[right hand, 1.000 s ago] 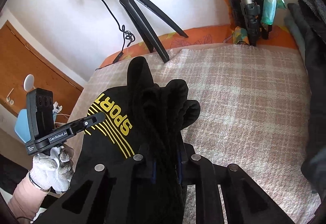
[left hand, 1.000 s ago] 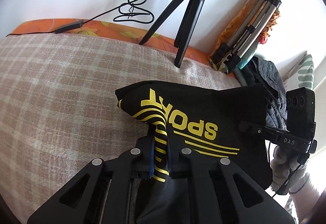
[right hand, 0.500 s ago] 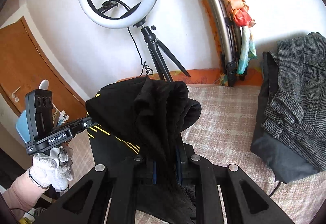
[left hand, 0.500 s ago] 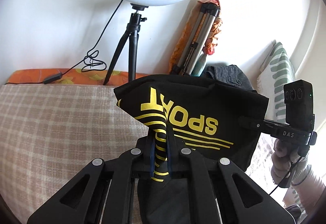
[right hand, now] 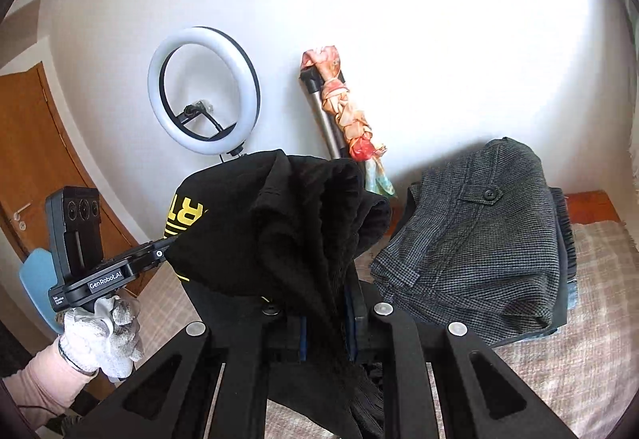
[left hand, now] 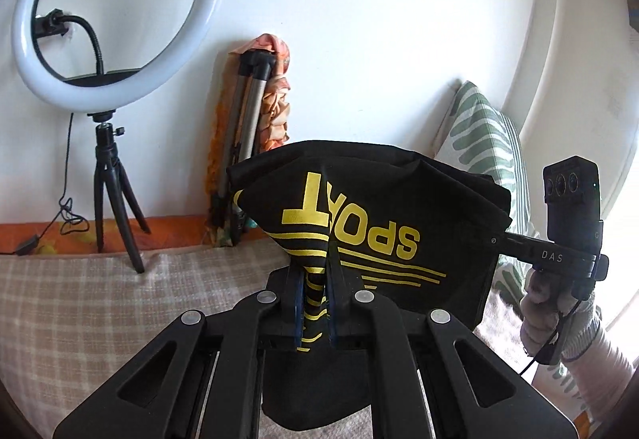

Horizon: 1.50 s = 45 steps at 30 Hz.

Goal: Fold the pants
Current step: 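Carry the pants with the left gripper onto the clothes stack and release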

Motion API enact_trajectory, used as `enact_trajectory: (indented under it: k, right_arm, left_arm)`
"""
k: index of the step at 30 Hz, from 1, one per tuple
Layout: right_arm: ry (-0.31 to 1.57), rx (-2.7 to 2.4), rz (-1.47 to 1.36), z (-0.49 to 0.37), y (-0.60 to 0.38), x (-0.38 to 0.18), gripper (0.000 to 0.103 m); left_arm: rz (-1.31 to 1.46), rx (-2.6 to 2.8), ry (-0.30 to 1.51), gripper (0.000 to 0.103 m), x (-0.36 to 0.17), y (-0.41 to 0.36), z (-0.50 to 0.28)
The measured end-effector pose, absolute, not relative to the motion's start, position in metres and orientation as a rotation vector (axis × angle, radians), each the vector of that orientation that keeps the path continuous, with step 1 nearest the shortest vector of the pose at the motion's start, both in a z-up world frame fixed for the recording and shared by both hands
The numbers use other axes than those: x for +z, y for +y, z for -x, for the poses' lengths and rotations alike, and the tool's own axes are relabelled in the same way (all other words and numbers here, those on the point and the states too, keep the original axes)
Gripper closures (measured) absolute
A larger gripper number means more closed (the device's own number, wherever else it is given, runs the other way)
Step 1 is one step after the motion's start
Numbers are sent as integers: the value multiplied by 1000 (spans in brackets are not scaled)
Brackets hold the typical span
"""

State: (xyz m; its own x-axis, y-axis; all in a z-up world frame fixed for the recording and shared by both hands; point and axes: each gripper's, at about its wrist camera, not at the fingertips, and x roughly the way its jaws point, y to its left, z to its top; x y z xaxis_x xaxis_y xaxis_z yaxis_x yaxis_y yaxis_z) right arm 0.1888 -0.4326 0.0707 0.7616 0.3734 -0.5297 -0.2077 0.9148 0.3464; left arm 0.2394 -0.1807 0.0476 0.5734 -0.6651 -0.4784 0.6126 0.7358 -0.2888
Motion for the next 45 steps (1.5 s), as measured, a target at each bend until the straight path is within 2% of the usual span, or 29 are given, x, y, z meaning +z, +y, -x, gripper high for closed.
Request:
enact_trajectory:
  k: [7, 14, 28, 30, 34, 38, 42, 45]
  right_arm:
    - [575, 233, -278, -187, -498, 103, 91]
    - [578, 190, -287, -215, -550, 107, 91]
    - [708, 121, -368, -322, -604, 30, 90]
    - [733, 104, -368, -333, -605, 20, 88]
    - [770, 32, -414, -346, -617, 11, 67]
    - [748, -122, -536, -348, -651, 7, 58]
    - [734, -191, -534, -339, -665, 9, 58]
    - [736, -178, -460, -332, -653, 16, 58]
  left_arm:
    - [46, -826, 551, 96, 72, -254, -258]
    - [36, -836, 557, 96, 70, -308, -295]
    - [-26, -701, 682, 96, 7, -370, -380]
    - [-41, -687, 702, 96, -3, -375, -386]
    - [-69, -655, 715, 96, -15, -382, -394]
    - [-81, -603, 719, 91, -20, -381, -400]
    - [-59, -568, 723, 87, -16, -370, -400]
    - [-78, -566, 704, 76, -8, -364, -392]
